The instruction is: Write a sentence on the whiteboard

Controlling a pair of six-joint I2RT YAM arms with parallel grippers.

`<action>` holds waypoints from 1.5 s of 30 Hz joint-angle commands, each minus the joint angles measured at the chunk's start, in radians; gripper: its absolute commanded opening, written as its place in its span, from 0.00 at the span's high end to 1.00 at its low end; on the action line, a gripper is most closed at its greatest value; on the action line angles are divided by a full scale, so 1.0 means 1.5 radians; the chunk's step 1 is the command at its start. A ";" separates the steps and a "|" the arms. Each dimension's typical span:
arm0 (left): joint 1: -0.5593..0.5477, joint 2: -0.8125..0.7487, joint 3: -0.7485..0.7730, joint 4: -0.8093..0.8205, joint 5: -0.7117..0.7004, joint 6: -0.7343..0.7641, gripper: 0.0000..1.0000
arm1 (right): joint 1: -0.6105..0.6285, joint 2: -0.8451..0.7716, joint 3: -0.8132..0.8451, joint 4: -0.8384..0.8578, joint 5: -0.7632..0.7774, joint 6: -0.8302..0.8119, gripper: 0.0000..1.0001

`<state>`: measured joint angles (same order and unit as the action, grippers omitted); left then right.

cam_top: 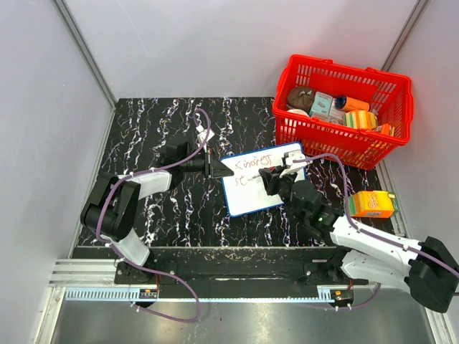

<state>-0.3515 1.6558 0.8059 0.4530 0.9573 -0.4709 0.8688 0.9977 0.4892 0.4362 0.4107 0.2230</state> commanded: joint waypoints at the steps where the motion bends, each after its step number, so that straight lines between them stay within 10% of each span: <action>1: 0.006 0.010 0.005 -0.041 -0.104 0.120 1.00 | 0.002 -0.025 0.005 0.050 0.035 0.001 1.00; 45: 0.004 0.010 0.009 -0.056 -0.108 0.130 1.00 | 0.002 -0.012 0.004 -0.028 0.015 0.014 1.00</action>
<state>-0.3515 1.6558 0.8124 0.4339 0.9573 -0.4625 0.8688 1.0027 0.4889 0.4274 0.4007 0.2401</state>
